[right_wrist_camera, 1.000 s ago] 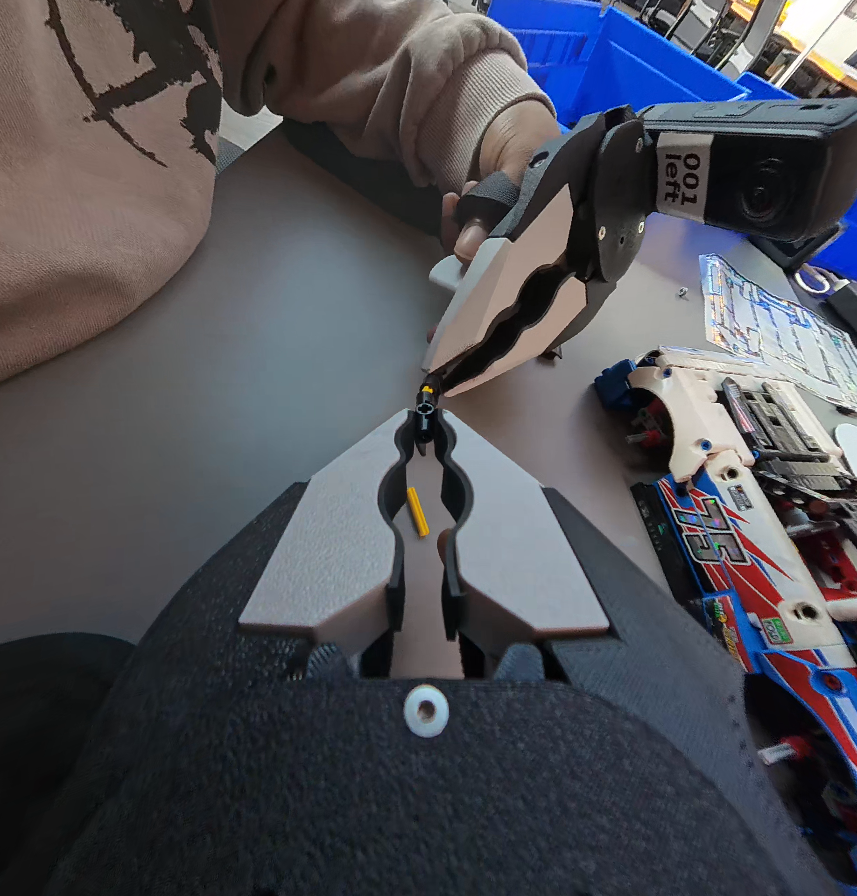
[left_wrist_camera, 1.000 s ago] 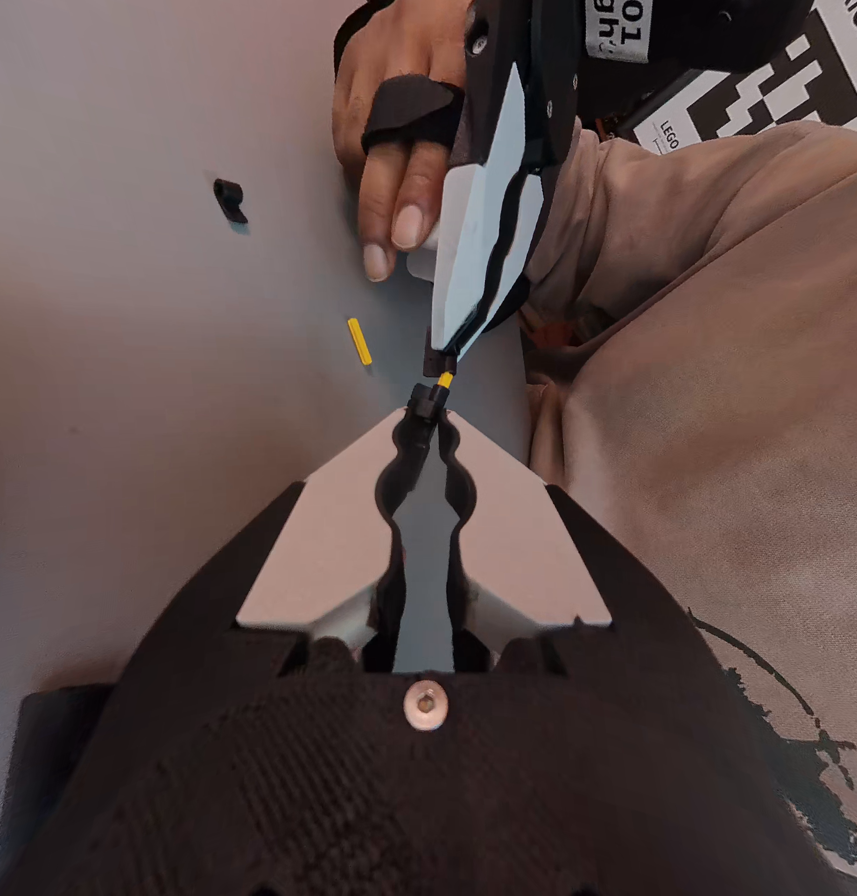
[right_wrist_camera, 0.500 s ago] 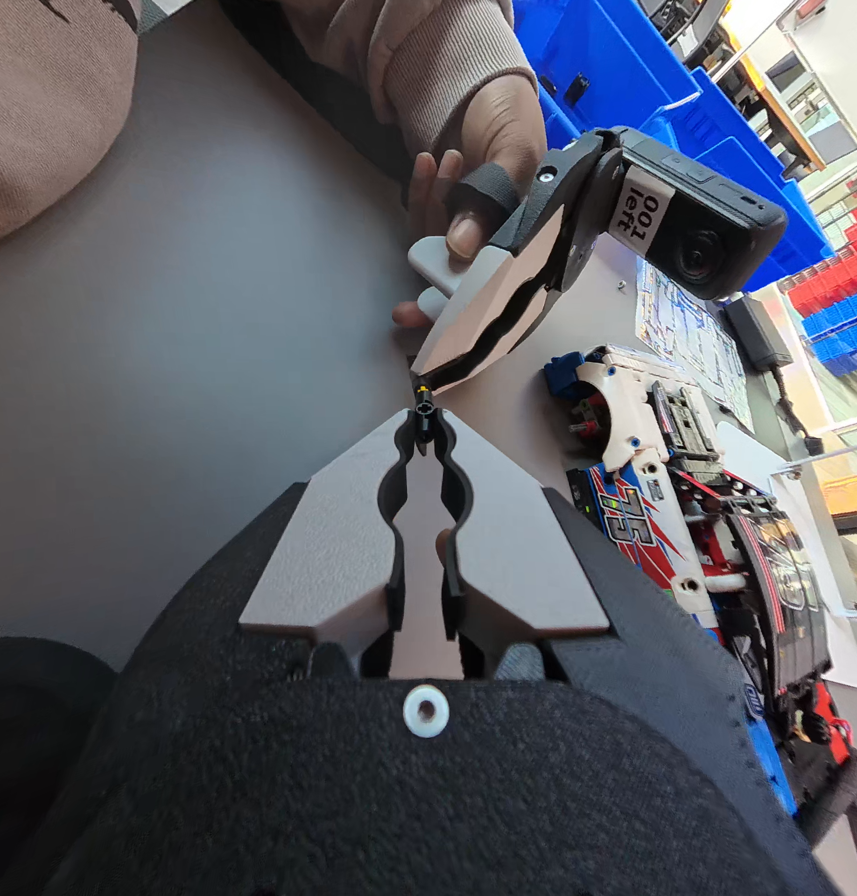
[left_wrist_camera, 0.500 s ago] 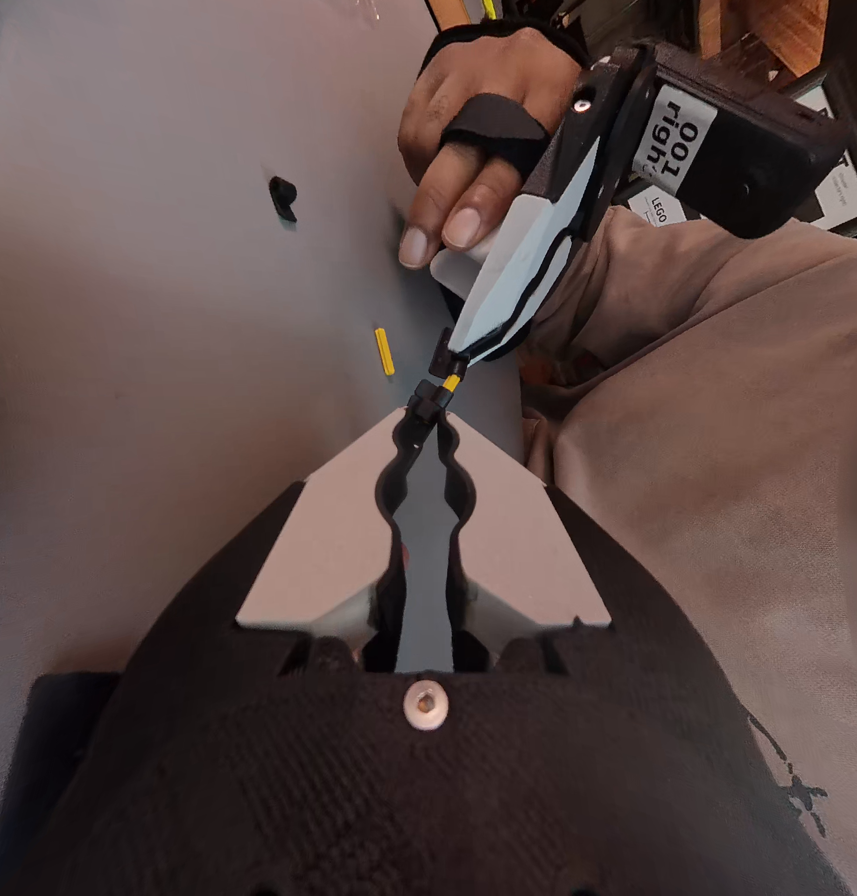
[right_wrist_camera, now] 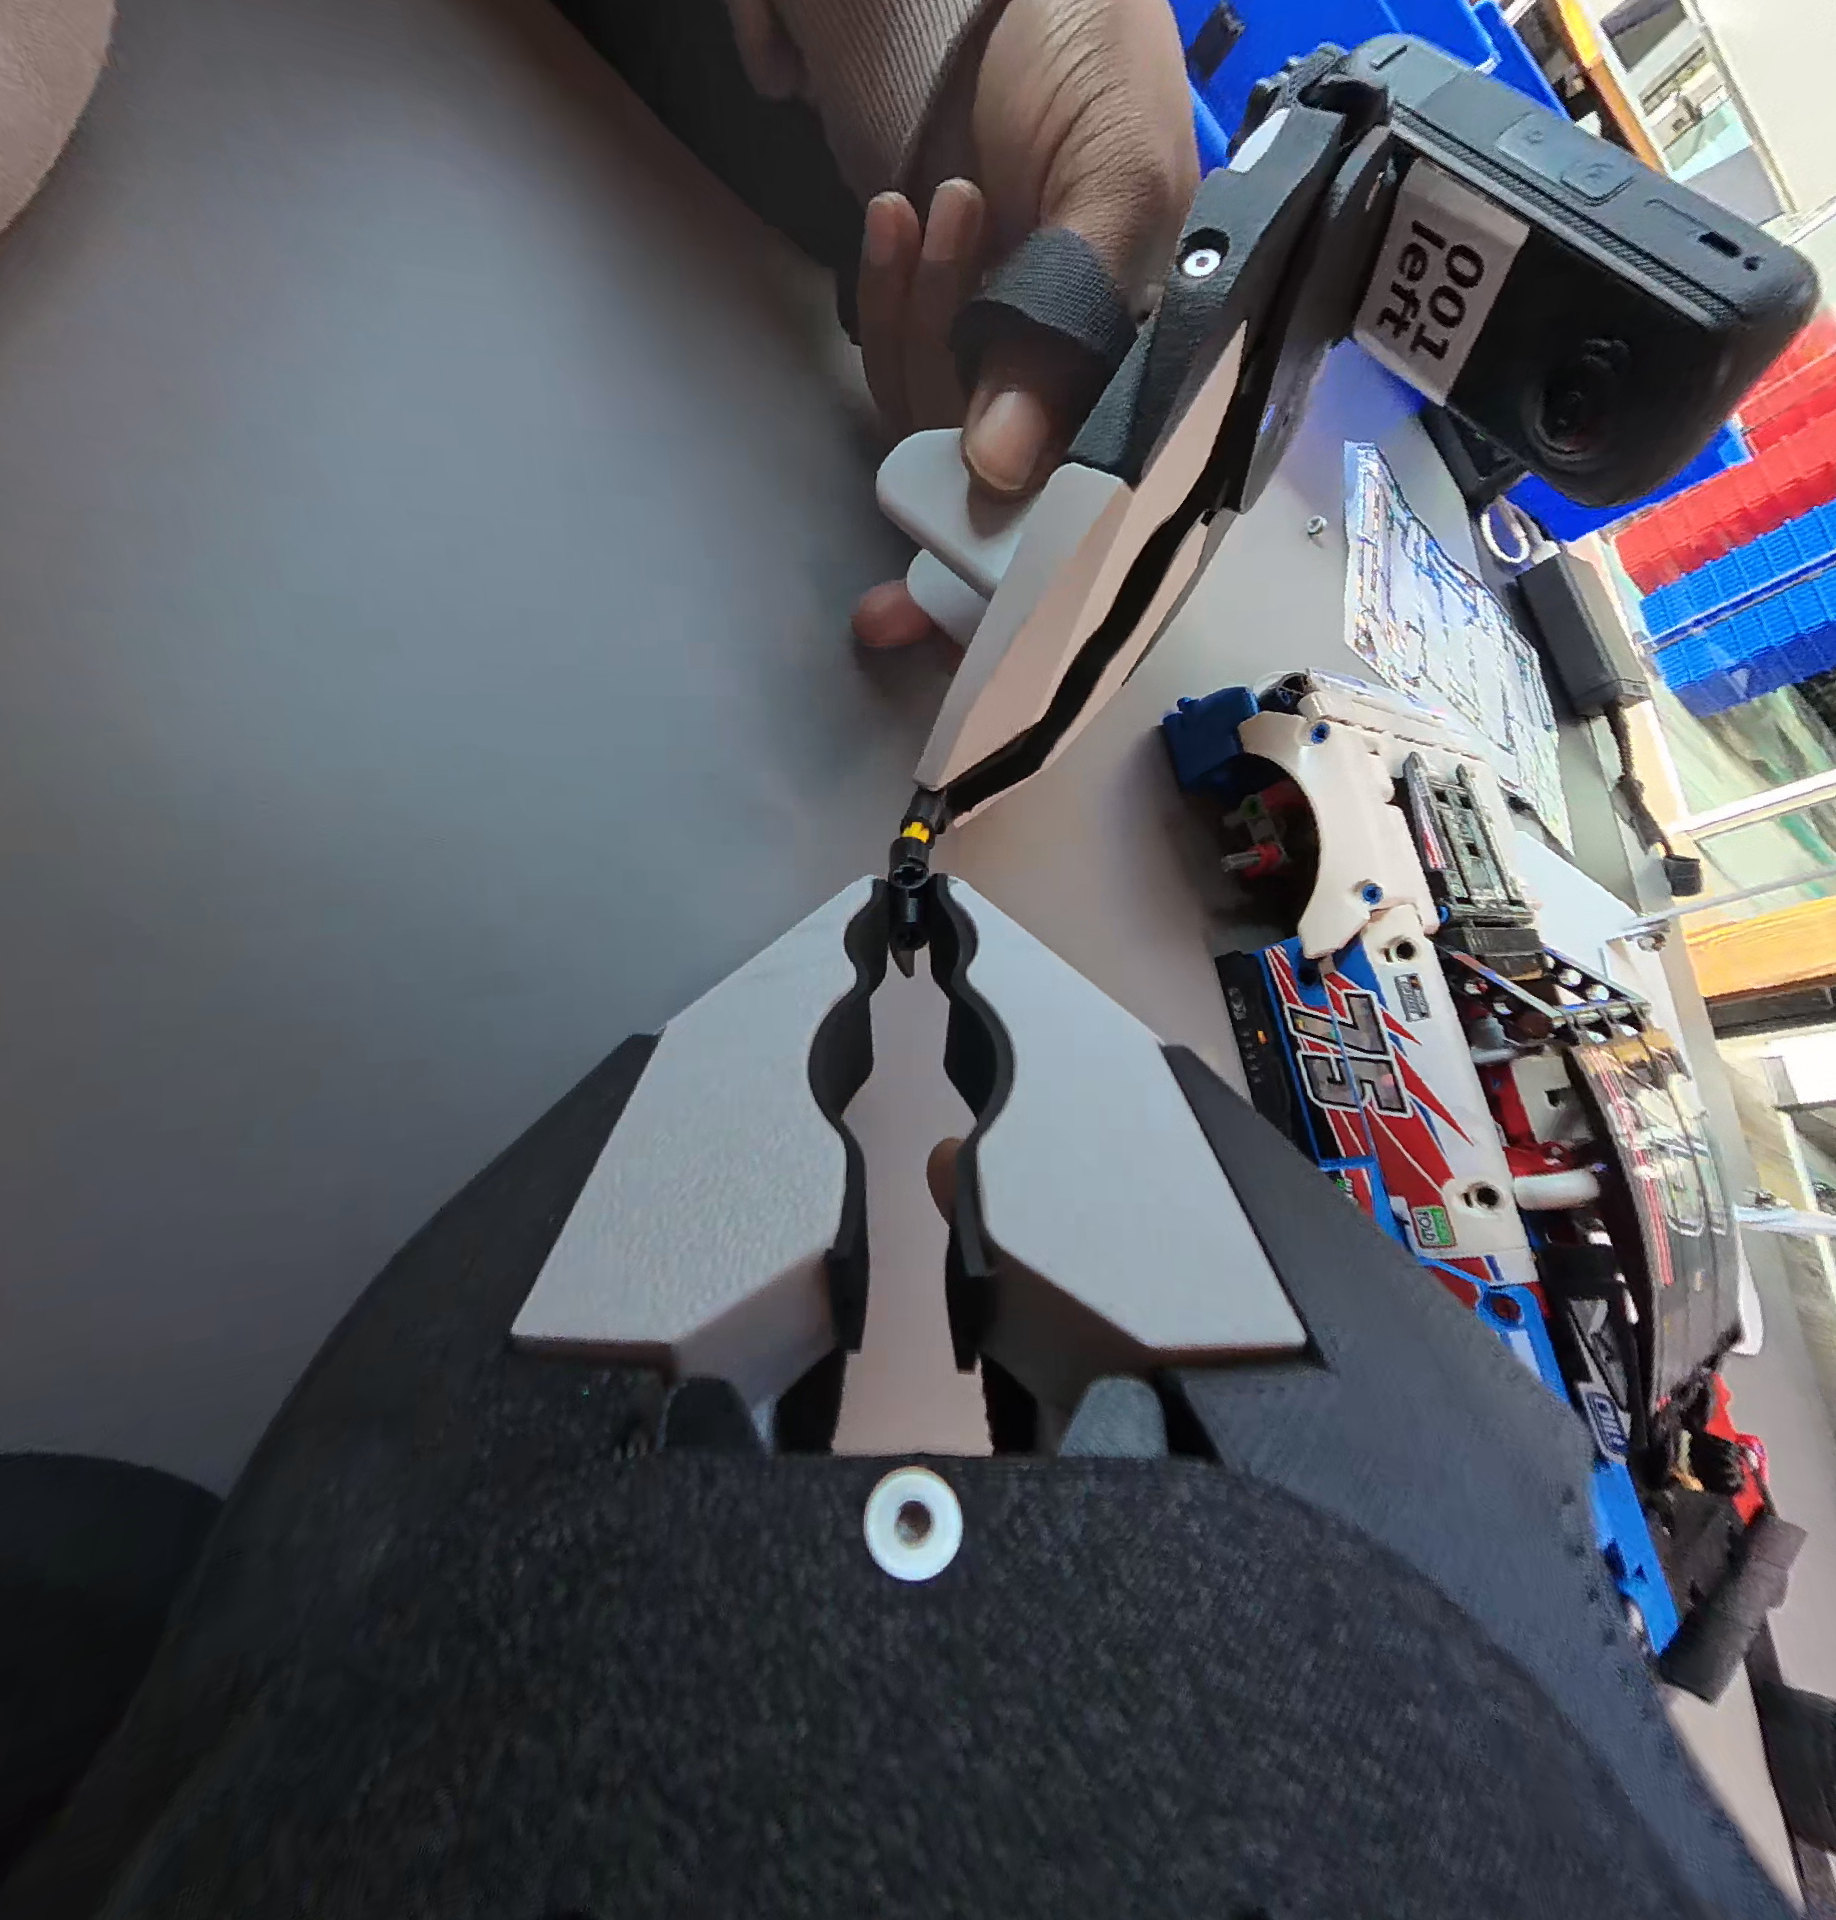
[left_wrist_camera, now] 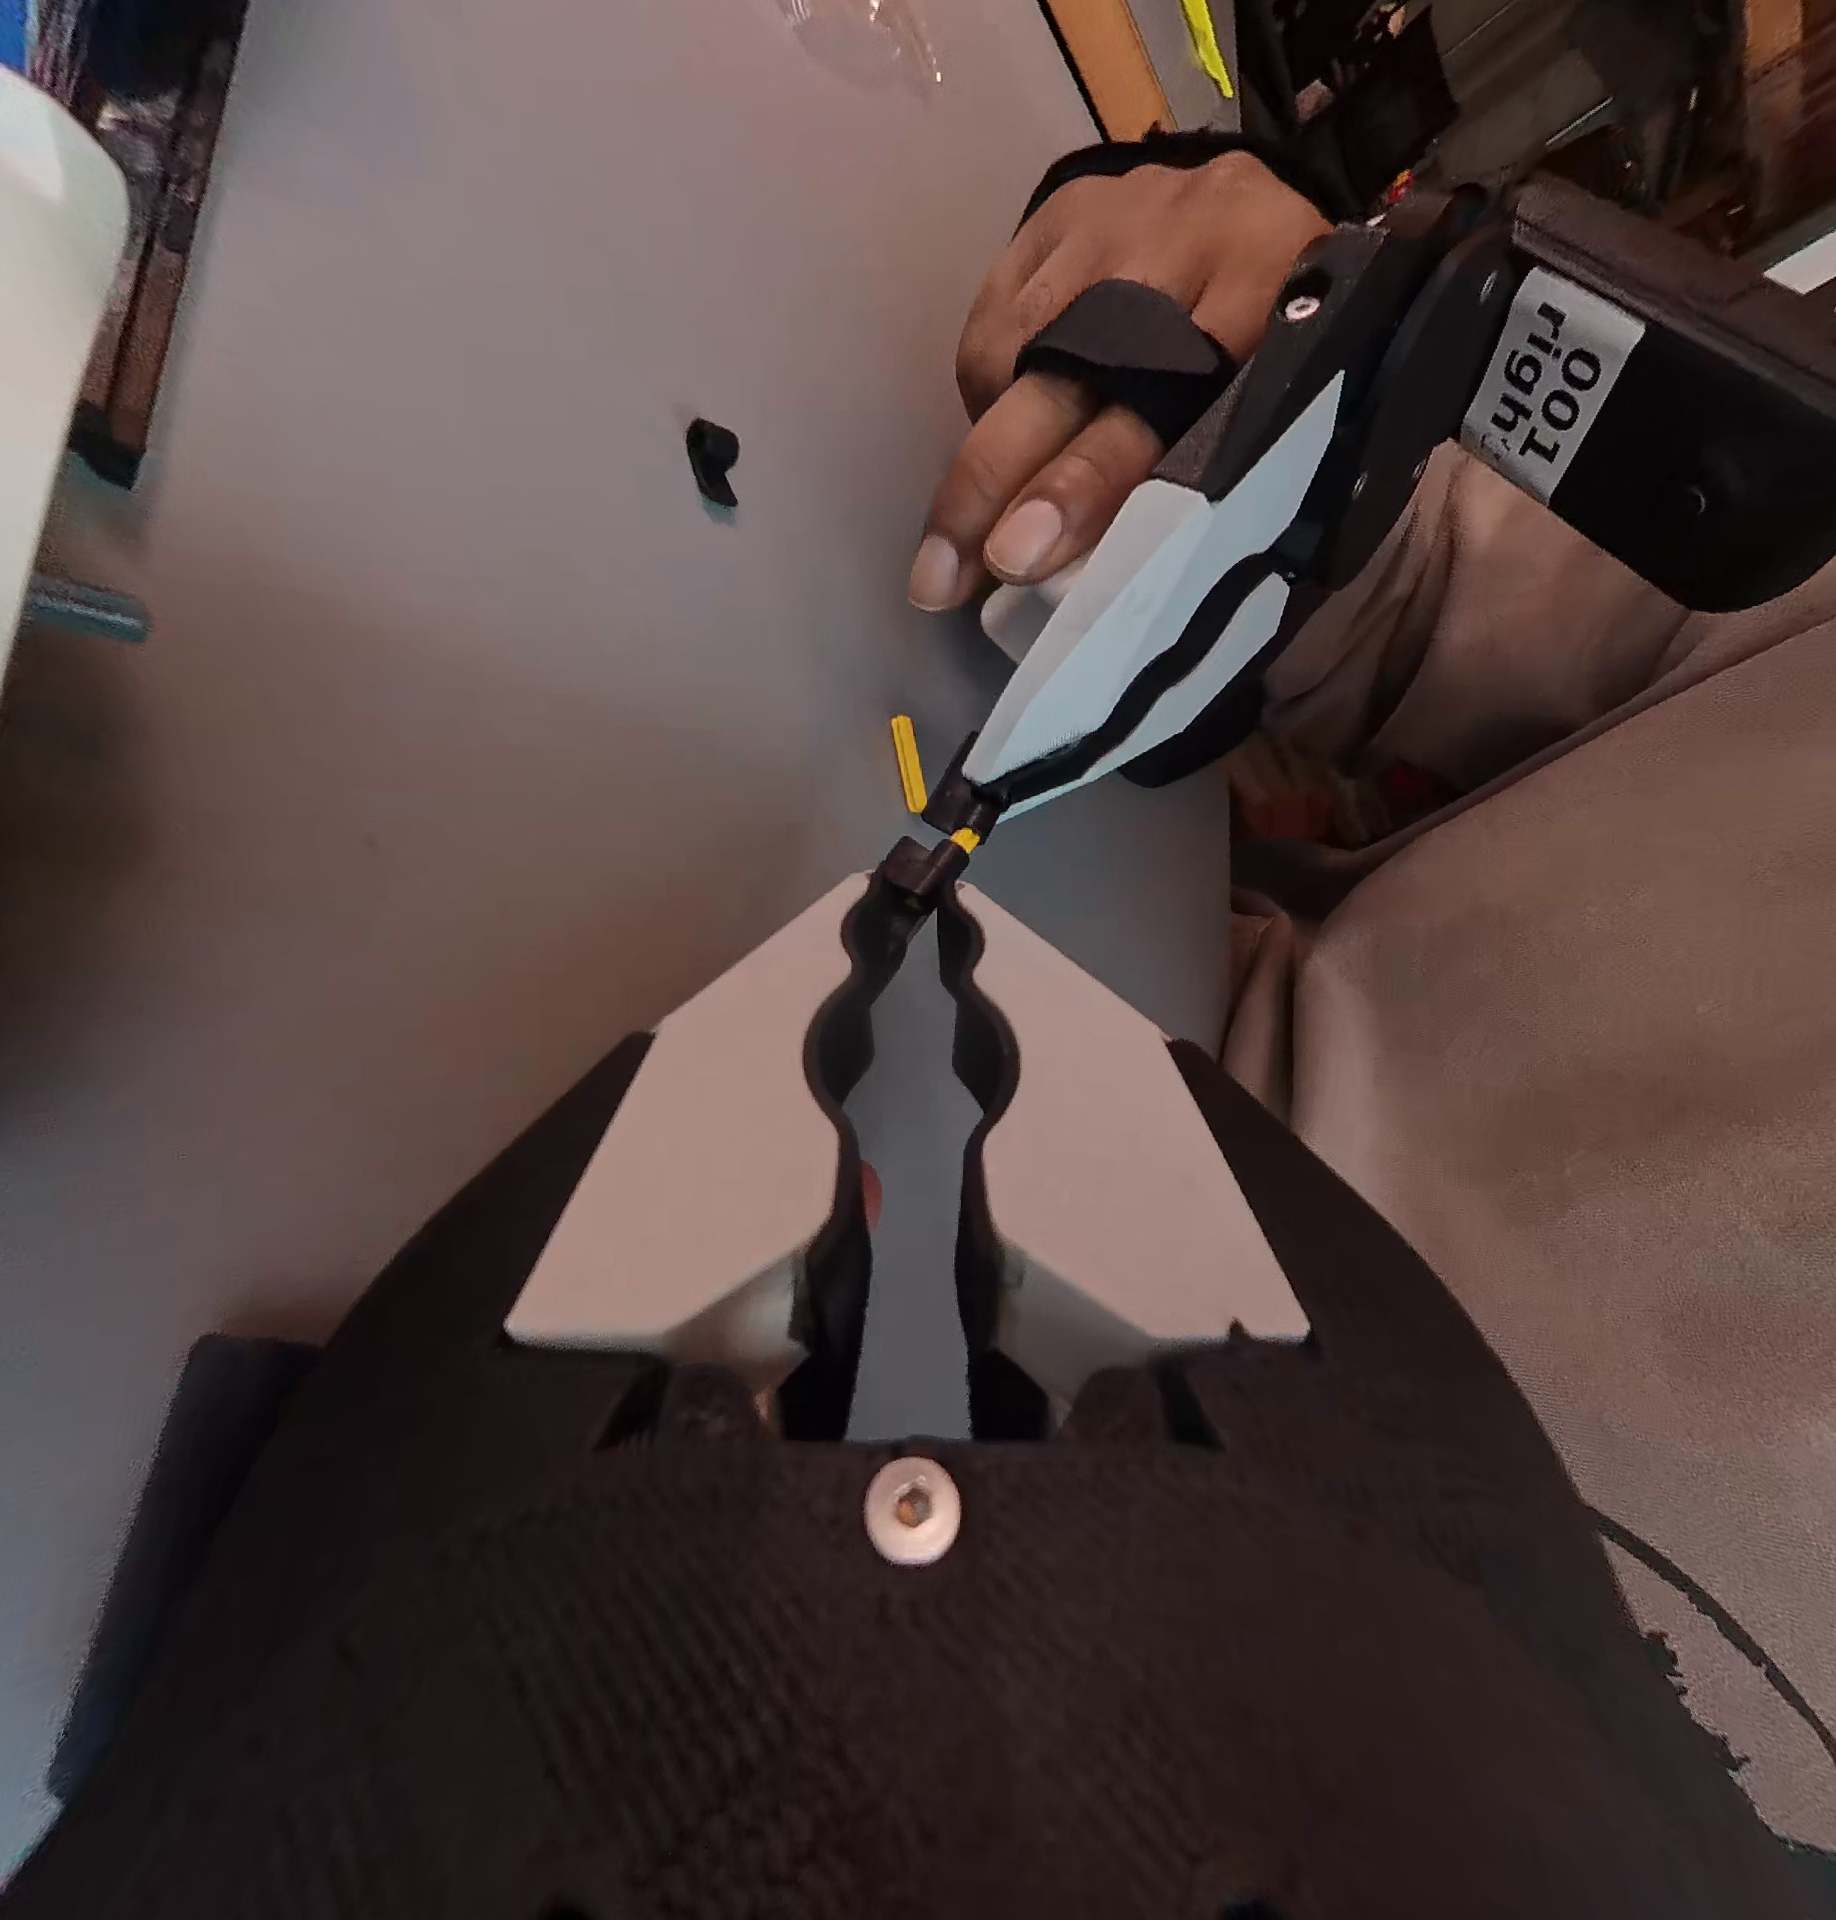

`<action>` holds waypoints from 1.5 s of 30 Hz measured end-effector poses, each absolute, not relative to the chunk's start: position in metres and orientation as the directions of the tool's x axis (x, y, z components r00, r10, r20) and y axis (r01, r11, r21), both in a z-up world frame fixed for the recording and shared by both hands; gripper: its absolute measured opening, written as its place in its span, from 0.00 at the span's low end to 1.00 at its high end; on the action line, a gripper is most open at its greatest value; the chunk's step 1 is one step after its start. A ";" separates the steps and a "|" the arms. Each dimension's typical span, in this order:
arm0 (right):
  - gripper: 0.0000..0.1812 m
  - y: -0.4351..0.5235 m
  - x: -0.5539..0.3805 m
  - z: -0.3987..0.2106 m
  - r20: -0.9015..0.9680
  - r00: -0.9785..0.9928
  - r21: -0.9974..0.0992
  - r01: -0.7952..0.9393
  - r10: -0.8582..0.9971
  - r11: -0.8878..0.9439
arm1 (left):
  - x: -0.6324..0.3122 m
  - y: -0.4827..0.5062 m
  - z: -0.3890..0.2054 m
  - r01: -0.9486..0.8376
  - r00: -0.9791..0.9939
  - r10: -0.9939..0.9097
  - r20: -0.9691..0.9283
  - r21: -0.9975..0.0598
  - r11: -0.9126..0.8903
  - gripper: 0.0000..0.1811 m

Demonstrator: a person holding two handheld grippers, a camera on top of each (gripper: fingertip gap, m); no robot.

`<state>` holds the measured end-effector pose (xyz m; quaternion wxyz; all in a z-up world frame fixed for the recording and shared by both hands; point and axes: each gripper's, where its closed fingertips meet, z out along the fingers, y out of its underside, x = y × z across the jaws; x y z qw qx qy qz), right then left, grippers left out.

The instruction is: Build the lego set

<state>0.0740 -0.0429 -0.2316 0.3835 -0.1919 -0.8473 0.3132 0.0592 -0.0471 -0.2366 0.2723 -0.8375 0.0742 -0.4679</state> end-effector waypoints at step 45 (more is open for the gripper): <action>0.03 -0.028 0.063 -0.203 0.246 -0.580 -0.895 0.171 0.776 0.412 | 0.052 -0.042 -0.212 -0.111 0.694 -0.631 0.347 -0.815 -0.569 0.13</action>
